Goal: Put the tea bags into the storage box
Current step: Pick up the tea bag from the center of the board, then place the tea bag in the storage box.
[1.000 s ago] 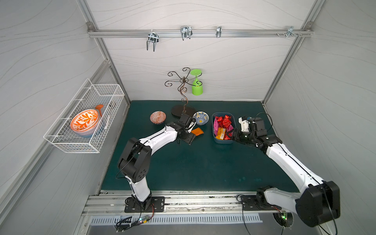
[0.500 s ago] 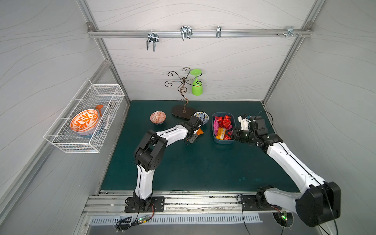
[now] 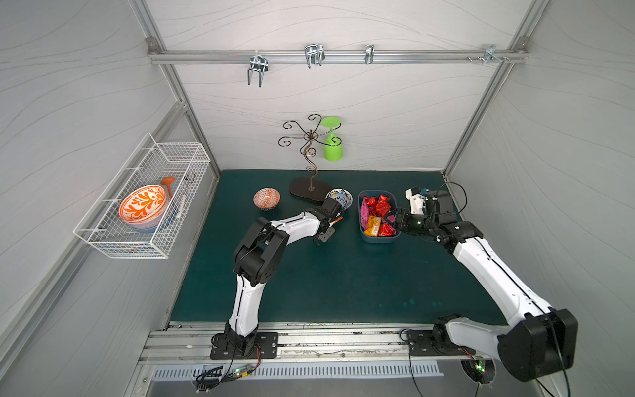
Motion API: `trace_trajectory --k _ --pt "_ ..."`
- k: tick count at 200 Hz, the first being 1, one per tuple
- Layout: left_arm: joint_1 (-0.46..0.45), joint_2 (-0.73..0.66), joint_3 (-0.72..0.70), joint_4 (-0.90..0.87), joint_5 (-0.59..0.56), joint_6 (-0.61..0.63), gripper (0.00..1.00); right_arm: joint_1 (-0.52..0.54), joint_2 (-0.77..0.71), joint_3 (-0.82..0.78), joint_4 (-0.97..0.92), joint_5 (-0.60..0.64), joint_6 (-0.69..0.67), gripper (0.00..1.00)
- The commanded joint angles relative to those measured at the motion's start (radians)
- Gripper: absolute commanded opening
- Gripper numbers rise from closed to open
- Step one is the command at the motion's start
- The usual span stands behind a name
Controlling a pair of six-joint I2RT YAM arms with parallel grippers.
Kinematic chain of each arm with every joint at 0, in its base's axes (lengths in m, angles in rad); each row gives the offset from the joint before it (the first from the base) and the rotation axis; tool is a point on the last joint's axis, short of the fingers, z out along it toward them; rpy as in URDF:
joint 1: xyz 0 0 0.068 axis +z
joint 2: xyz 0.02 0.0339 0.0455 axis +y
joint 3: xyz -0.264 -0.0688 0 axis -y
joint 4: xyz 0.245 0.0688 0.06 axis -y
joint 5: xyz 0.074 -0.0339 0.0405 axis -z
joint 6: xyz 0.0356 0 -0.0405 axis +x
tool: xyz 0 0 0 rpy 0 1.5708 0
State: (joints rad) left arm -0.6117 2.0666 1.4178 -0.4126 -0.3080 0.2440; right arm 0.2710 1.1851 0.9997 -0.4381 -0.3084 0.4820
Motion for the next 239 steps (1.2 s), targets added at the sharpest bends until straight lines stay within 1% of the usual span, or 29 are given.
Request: trace_trajectory --k 1,5,12,16,33,37,54,69,92,118,141,156,169,178,192,205,217,222,239 --pt "-0.009 0.019 0.031 0.003 0.003 0.007 0.12 -0.019 -0.006 0.023 -0.029 0.009 -0.024 0.57" --pt "-0.011 0.015 0.026 0.005 0.003 0.011 0.10 -0.020 -0.006 0.024 -0.028 0.009 -0.025 0.57" --pt "-0.014 0.005 0.017 0.007 0.002 0.016 0.09 -0.022 -0.004 0.024 -0.026 0.009 -0.026 0.57" --pt "-0.013 -0.002 0.011 0.011 0.003 0.018 0.06 -0.025 -0.003 0.024 -0.025 0.009 -0.026 0.57" --pt "-0.020 -0.036 -0.019 0.017 0.011 0.023 0.05 -0.029 0.004 0.020 -0.014 0.007 -0.022 0.57" --pt "-0.022 -0.045 -0.026 0.016 0.016 0.023 0.02 -0.028 0.007 0.019 -0.012 0.007 -0.019 0.57" --pt "-0.030 -0.087 -0.056 -0.002 0.042 0.016 0.02 -0.029 0.020 0.016 0.004 0.003 -0.013 0.57" --pt "-0.036 -0.139 -0.076 -0.035 0.080 -0.020 0.01 -0.032 0.036 0.011 0.021 -0.003 -0.006 0.57" --pt "-0.037 -0.241 -0.091 -0.100 0.217 -0.126 0.01 -0.050 0.064 -0.004 0.043 -0.016 0.003 0.57" --pt "-0.036 -0.353 -0.102 -0.116 0.427 -0.264 0.02 -0.097 0.088 -0.048 0.069 -0.028 0.023 0.57" --pt "-0.037 -0.394 -0.082 -0.080 0.631 -0.391 0.03 -0.130 0.092 -0.104 0.090 -0.006 0.032 0.57" --pt "-0.037 -0.385 -0.050 -0.045 0.737 -0.470 0.04 -0.146 0.087 -0.143 0.097 0.013 0.037 0.58" --pt "-0.036 -0.350 -0.014 0.003 0.836 -0.536 0.04 -0.164 0.079 -0.174 0.099 0.008 0.043 0.58" --pt "-0.037 -0.312 0.012 0.060 0.917 -0.589 0.05 -0.175 0.067 -0.200 0.104 0.005 0.050 0.58" --pt "-0.037 -0.233 0.073 0.125 1.010 -0.666 0.05 -0.193 0.028 -0.245 0.117 0.018 0.064 0.58" --pt "-0.043 -0.156 0.140 0.154 1.046 -0.707 0.06 -0.206 -0.019 -0.288 0.127 0.039 0.084 0.59" --pt "-0.048 -0.092 0.187 0.189 1.058 -0.742 0.08 -0.211 -0.061 -0.331 0.139 0.069 0.103 0.60" --pt "-0.052 -0.066 0.204 0.211 1.060 -0.760 0.08 -0.213 -0.078 -0.351 0.144 0.081 0.113 0.63" --pt "-0.057 0.021 0.276 0.255 1.077 -0.820 0.08 -0.218 -0.124 -0.402 0.146 0.109 0.139 0.64"
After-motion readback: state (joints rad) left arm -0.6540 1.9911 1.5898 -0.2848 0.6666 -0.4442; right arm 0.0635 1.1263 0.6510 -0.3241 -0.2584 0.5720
